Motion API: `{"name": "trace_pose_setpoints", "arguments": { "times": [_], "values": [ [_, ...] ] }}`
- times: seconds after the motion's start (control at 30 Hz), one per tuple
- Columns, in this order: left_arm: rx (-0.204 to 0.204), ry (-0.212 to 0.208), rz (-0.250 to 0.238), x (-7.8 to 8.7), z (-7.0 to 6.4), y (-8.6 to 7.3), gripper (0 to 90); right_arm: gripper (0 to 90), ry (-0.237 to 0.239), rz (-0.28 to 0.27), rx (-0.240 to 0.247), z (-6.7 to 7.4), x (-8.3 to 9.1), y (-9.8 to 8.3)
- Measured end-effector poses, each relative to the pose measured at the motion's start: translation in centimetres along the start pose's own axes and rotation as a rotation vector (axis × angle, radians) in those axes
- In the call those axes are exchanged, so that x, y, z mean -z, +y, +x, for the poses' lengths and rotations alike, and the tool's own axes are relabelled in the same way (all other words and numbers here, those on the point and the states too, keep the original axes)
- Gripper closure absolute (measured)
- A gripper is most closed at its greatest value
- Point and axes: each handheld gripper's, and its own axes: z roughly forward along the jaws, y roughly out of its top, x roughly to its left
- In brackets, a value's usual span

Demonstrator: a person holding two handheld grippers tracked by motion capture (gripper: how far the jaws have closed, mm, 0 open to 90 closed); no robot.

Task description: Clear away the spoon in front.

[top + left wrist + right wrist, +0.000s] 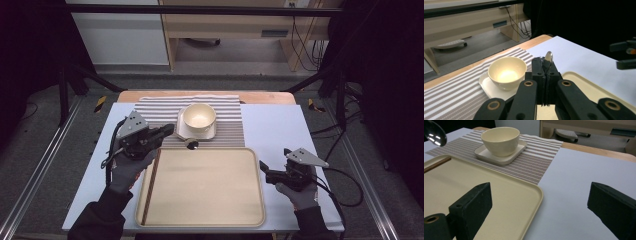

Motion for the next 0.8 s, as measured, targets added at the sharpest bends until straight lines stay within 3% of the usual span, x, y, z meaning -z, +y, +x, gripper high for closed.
{"name": "trace_pose_setpoints", "arguments": {
  "times": [0.4, 0.8],
  "values": [
    [0.015, -0.055, 0.023, 2.2, -2.1, -3.0, 88.6, 5.9, -0.001, 0.000, 0.002, 0.0, 0.1, 0.0],
    [0.039, -0.086, 0.073, 1.2, -3.6, -5.1, 88.6, 5.9, 0.000, 0.004, 0.011, 0.1, 0.0, -0.1]
  ]
}}
